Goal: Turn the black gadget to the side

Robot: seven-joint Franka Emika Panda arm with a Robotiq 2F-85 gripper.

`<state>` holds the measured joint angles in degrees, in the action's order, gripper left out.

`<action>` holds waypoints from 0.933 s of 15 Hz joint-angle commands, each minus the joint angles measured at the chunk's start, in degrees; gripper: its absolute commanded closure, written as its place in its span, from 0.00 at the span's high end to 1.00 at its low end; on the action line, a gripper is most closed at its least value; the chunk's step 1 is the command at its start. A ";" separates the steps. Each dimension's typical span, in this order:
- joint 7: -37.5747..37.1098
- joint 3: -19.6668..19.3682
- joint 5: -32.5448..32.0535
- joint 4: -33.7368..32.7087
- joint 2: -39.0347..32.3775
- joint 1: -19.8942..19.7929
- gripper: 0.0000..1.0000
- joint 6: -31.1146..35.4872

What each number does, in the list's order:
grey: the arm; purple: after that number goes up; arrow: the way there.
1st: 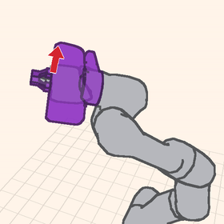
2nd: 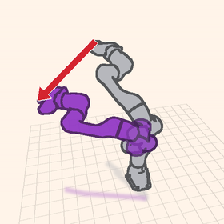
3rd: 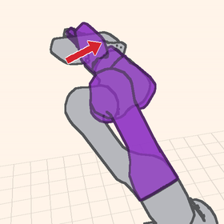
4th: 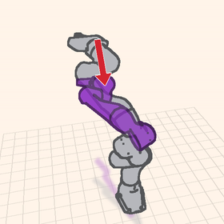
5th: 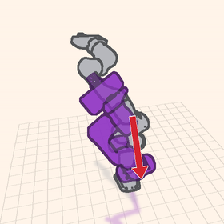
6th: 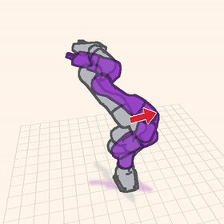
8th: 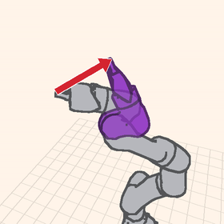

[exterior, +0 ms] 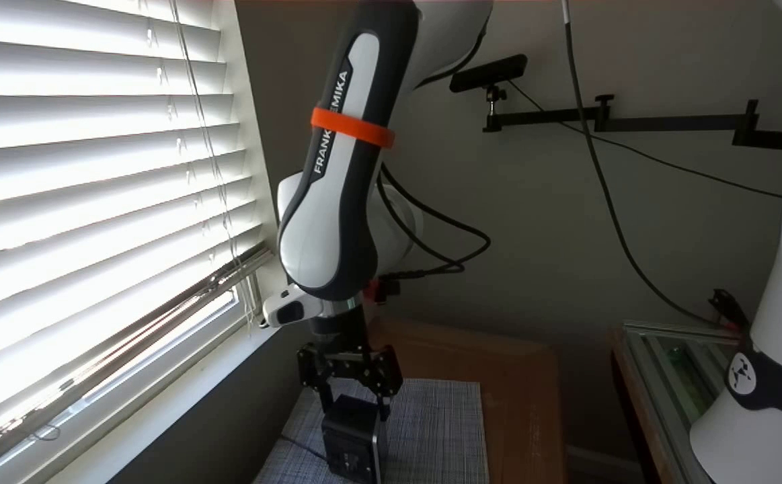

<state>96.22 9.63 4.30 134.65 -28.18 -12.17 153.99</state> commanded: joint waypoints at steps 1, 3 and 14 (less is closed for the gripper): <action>-4.40 -1.98 -1.72 2.31 3.84 2.14 1.00 -0.16; -6.52 -1.19 0.68 2.77 5.15 1.48 1.00 0.30; -28.09 -1.79 3.38 5.64 15.53 3.58 1.00 -7.81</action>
<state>73.93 8.76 5.82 138.58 -17.19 -10.50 150.47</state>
